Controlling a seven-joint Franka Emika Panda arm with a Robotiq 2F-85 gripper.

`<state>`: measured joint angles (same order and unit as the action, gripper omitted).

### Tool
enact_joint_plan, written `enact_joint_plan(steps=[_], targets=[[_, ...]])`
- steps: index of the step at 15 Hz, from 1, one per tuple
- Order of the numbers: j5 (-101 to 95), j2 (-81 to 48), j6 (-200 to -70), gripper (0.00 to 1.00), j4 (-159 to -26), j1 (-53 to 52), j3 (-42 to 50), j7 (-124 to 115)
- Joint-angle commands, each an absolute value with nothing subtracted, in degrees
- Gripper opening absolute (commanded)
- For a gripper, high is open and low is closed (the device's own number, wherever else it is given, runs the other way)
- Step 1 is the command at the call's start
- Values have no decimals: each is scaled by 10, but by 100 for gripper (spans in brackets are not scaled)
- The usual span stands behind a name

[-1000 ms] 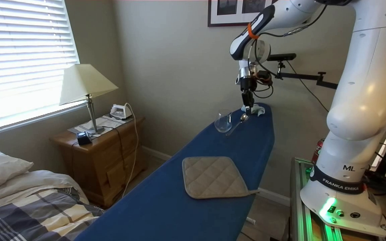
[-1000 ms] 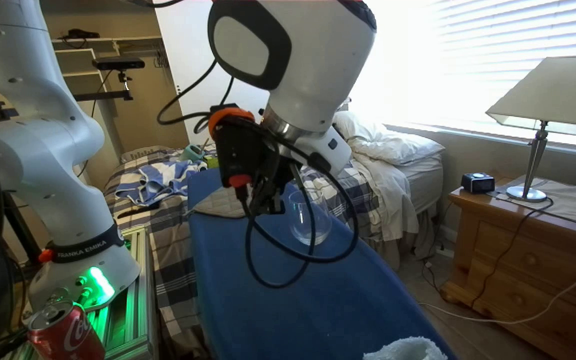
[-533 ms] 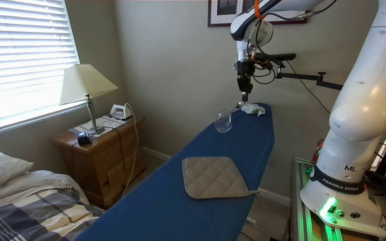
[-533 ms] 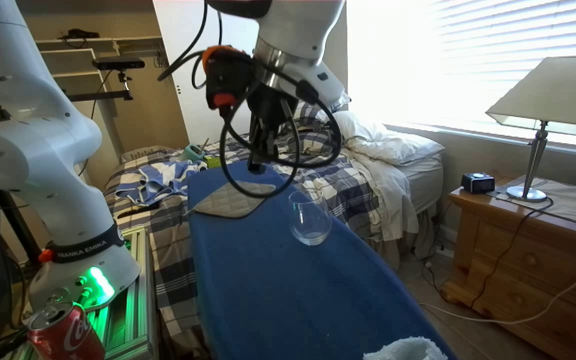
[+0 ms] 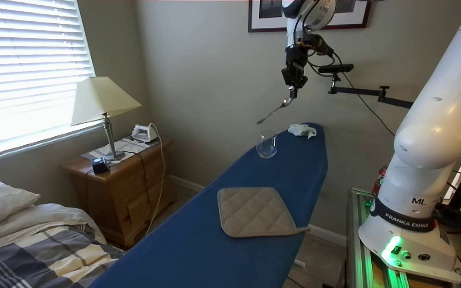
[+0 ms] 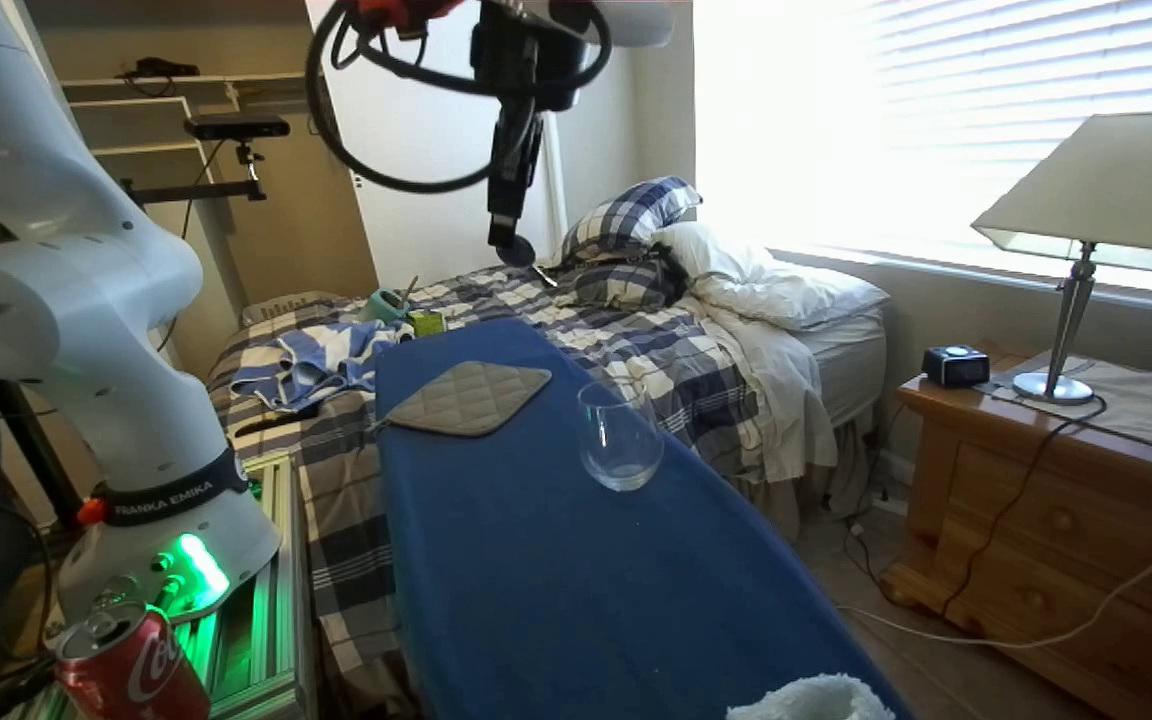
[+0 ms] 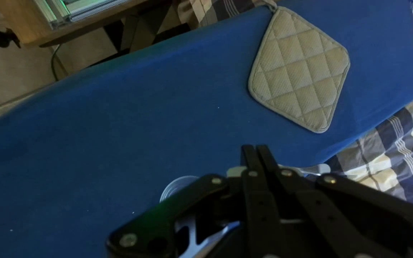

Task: Put the silver spoon in the glass cup.

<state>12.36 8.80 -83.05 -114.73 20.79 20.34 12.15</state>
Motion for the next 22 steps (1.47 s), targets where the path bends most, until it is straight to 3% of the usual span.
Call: enact_joint_plan(steps=[1,22], targets=[[111,82,-799,1,-1107,209,209,45],[28,-92,-780,1,-1008,225,222,-95]])
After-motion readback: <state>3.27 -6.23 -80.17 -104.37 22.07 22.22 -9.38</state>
